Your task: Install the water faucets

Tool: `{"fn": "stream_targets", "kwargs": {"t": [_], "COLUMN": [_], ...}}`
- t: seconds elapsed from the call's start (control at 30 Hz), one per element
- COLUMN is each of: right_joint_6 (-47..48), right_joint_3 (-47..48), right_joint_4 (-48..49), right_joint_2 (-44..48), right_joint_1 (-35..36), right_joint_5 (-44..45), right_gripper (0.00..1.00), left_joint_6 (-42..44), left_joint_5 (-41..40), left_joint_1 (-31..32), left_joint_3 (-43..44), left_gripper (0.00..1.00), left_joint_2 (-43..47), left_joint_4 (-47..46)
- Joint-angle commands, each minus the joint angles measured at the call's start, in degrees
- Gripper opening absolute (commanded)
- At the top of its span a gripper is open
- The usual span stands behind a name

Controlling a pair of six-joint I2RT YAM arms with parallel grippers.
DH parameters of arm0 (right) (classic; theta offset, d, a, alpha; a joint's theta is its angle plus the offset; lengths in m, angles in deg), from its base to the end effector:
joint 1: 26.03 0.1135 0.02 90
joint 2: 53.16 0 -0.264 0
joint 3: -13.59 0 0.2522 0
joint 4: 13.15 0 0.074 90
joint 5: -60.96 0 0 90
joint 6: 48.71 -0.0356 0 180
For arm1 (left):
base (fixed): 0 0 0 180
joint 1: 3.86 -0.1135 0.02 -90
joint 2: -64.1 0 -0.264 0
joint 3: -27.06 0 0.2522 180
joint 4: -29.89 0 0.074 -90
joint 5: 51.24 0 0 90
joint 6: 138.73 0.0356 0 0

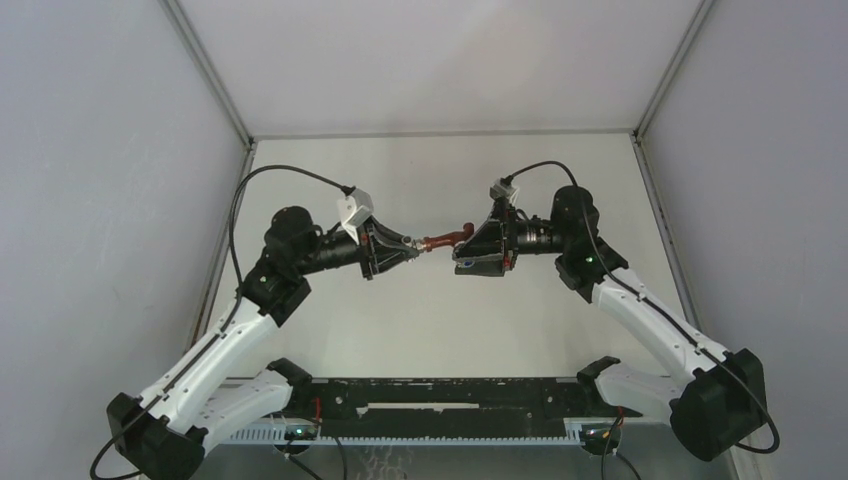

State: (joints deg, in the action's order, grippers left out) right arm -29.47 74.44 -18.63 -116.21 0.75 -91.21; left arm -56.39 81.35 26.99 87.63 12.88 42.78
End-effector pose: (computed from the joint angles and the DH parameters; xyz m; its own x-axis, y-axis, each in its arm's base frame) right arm 0.2020 0.1372 0.3270 -0.9766 0.0008 -0.2150 -0.2145 0.0641 0.9746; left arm 0.1624 -0.1250 0.3541 -0.1802 -0.0067 -0.9836 0.9418 0.2874 -0.1745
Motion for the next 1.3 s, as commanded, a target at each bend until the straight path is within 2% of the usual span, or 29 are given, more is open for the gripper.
{"fn": "stream_targets", "kwargs": {"t": [0.0,0.17,0.33,0.53,0.67,0.77,0.83,0.9,1.03,1.13,1.27], "right_joint_6": [-1.84,-6.08,0.21,5.64,17.54,31.43,38.03,42.71,48.23,49.27,49.30], "right_joint_3": [1.25,1.40,4.93,6.78,8.83,10.80,10.14,9.68,4.96,0.81,-0.68], "right_joint_4": [5.89,12.96,8.18,4.29,-5.01,-18.29,-21.52,-22.94,-20.21,-15.32,-12.67], "right_joint_2": [3.20,3.89,2.03,-2.82,-0.70,4.86,8.56,11.61,18.22,20.60,18.64], "right_joint_1": [0.44,0.20,-0.73,-1.65,-1.86,-1.63,-0.94,-0.74,0.24,1.41,5.16], "right_joint_5": [-2.09,-1.88,1.11,3.82,7.45,18.01,23.05,24.35,29.98,28.38,25.37], "right_gripper": [0.79,0.80,0.80,0.80,0.78,0.78,0.78,0.78,0.80,0.83,0.85], "left_joint_6": [2.28,3.97,3.75,3.71,3.06,2.07,1.10,0.29,-0.03,0.01,-0.69], "left_joint_5": [0.32,3.50,8.83,11.12,12.40,12.95,13.28,13.27,13.78,13.73,13.92], "left_joint_1": [-0.13,-0.11,-0.09,-0.13,-0.11,-0.13,-0.15,-0.11,-0.09,-0.09,-0.09], "left_joint_3": [0.79,1.46,1.95,2.30,3.05,3.97,4.73,5.44,6.12,6.26,6.47], "left_gripper": [0.00,0.00,0.00,0.00,0.00,0.00,0.00,0.00,0.00,0.00,0.00], "left_joint_2": [-0.57,-1.25,-0.92,0.13,0.41,0.42,0.46,0.52,0.77,0.70,0.51], "left_joint_4": [0.26,3.76,4.80,5.35,5.49,5.79,5.87,5.99,6.14,5.93,5.00]}}
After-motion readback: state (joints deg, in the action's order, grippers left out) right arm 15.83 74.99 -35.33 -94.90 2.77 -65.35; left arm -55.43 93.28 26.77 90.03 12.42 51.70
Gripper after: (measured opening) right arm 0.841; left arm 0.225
